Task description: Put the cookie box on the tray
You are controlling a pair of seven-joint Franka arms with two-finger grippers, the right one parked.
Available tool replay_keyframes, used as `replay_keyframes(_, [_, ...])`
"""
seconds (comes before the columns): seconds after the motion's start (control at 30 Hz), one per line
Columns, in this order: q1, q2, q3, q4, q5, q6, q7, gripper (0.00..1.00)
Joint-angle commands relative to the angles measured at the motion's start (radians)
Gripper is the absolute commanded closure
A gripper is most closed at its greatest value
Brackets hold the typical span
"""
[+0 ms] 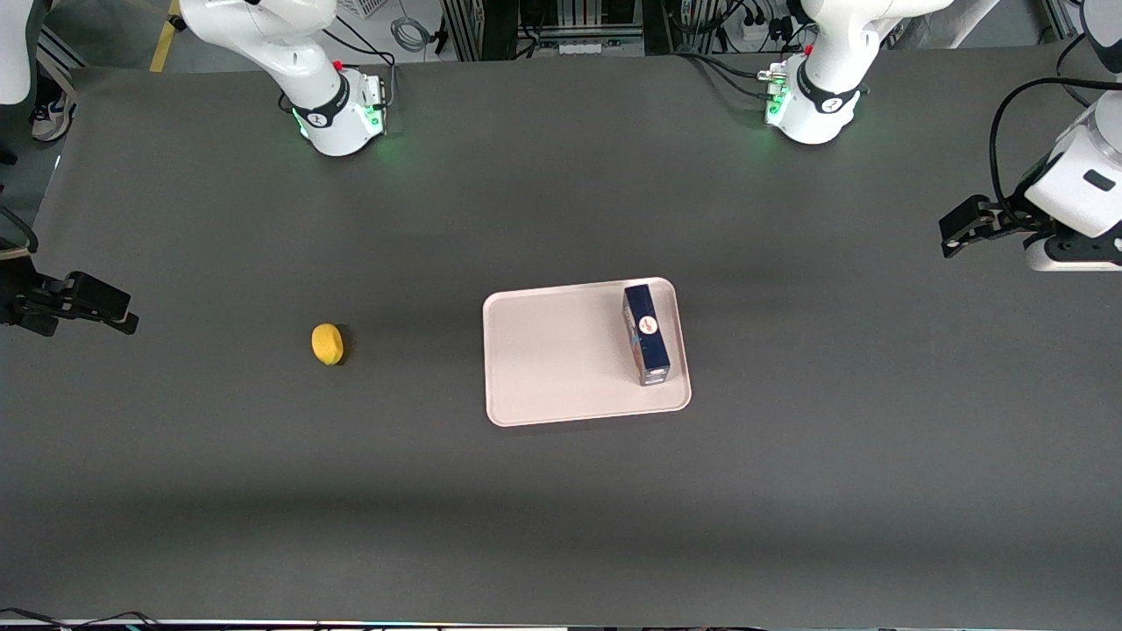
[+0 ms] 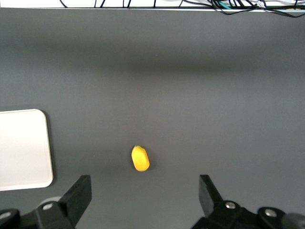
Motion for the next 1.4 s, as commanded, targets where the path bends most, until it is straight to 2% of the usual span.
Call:
replay_keyframes(0.0, [-0.013, -0.029, 0.011, -0.021, -0.002, 0.007, 0.011, 0.00])
replay_keyframes(0.13, [-0.006, -0.029, 0.016, -0.021, 0.001, 0.009, 0.087, 0.00])
replay_keyframes(0.4, [-0.010, -0.027, 0.030, -0.020, -0.001, 0.004, 0.026, 0.00])
replay_keyframes(1.37, [-0.008, -0.023, 0.034, -0.012, -0.001, 0.000, 0.038, 0.00])
